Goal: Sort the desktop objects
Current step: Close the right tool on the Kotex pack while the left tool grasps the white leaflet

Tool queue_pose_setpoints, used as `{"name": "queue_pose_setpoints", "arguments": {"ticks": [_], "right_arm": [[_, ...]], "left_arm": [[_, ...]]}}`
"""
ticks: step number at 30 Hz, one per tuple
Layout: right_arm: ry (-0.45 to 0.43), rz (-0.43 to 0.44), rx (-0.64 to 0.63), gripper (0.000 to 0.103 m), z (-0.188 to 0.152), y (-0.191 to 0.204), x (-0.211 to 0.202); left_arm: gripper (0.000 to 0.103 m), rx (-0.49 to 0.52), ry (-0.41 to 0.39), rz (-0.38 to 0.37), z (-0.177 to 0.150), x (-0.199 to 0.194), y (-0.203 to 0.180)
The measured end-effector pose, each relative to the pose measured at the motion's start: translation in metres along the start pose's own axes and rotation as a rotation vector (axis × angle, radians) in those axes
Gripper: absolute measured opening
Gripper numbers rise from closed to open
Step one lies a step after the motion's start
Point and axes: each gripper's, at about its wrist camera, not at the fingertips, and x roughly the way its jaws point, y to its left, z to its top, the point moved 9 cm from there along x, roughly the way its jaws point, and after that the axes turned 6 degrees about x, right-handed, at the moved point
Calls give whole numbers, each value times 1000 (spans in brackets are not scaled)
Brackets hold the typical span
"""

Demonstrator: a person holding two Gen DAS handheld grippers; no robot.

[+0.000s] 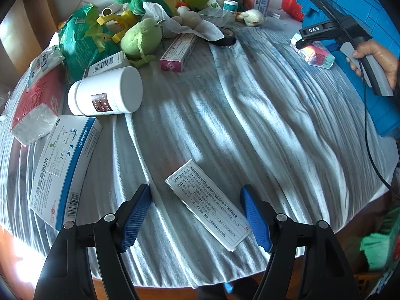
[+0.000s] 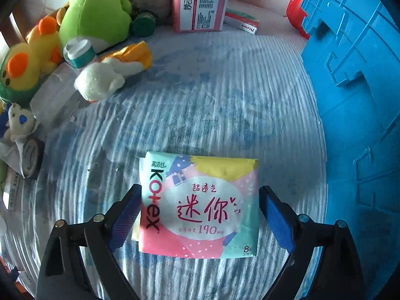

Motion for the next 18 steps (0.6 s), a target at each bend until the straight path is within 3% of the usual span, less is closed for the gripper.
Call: {"name": "queue_pose_setpoints", "arguments": {"ticks": [5, 9, 11, 13, 15, 18], "right_arm": [[28, 21, 18, 92, -12, -1, 9], [-12, 21, 61, 83, -15, -12, 3], [-23, 29, 73, 80, -18, -16, 1], [-35, 47, 85, 79, -20, -18, -3], [-47, 66, 96, 79, -22, -20, -7], [-39, 82, 102, 79, -29, -20, -9]], "left_arm": [[73, -49, 5, -20, -4, -4, 3], [73, -87, 14, -38, -7, -8, 4], [63, -96, 13, -54, -9, -11, 1], [35, -87, 11, -55, -10, -14, -3], [30, -63, 15, -37, -8, -13, -6], [30, -58, 16, -31, -7, -15, -9]]}}
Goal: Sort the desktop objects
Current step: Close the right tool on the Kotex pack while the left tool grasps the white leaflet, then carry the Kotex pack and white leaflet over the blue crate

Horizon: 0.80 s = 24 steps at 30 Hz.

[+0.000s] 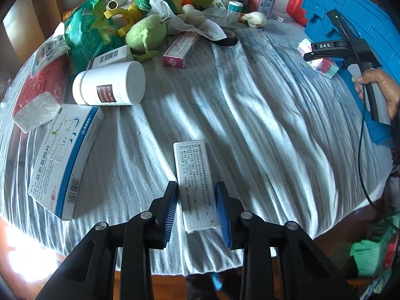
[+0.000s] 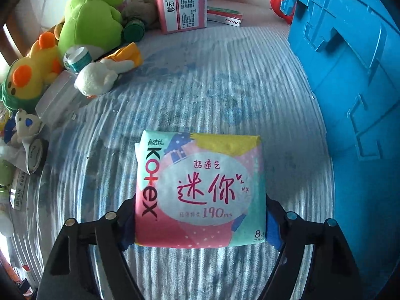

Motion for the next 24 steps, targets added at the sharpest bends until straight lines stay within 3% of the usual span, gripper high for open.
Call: {"name": "queue_pose_setpoints", "arguments": {"ticks": [2, 10, 13, 16, 24], "right_arm": [[-18, -8, -7, 79, -3, 1, -6], [-4, -19, -30, 79, -10, 13, 0], [-18, -16, -43, 78, -12, 14, -1], [-43, 29, -18, 78, -15, 13, -14], [-169, 51, -8, 77, -28, 20, -75]], "left_arm": [[30, -20, -19, -23, 0, -8, -2], [28, 93, -6, 46, 2, 6, -18], [26, 85, -3, 39, 4, 6, -16], [26, 87, -24, 66, 10, -1, -13], [26, 142, -132, 46, 46, -40, -31]]}}
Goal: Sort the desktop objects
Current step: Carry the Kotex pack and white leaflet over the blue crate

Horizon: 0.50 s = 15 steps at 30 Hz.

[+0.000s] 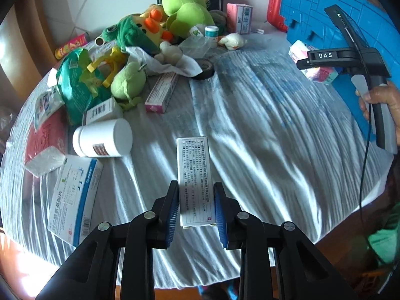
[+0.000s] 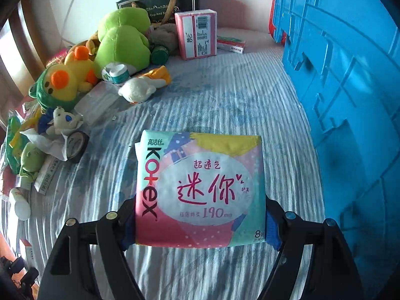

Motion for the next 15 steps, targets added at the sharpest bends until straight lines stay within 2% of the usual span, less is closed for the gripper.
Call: {"name": "queue_pose_setpoints", "arguments": {"ticks": [8, 15], "right_arm": [[-148, 23, 47, 77, 3, 20, -95], [-310, 26, 97, 77, 11, 20, -203]], "left_arm": [[26, 61, -162, -13, 77, -48, -3], [26, 134, -339, -51, 146, -120, -22]]}}
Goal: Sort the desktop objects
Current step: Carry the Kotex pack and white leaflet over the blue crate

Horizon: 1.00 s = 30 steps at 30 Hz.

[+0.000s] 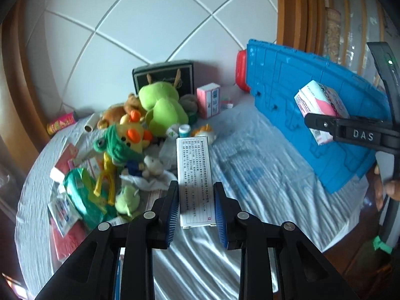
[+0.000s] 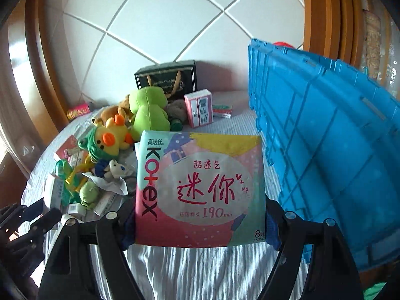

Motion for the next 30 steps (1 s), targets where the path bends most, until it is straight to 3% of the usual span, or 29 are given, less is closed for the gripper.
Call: {"name": "queue_pose_setpoints", "arguments": {"ticks": [8, 15, 22, 30], "right_arm": [[-221, -51, 34, 78, 51, -16, -110], [-357, -156, 109, 78, 77, -79, -182], [-407, -235, 169, 78, 87, -164, -224], [-432, -256, 187, 78, 104, -252, -243]], "left_arm": [[26, 104, -193, -73, 102, -45, -50], [26, 201, -318, -156, 175, -73, -134], [26, 240, -366, -207, 221, -69, -221], [26, 244, -373, -194, 265, -45, -303]]}}
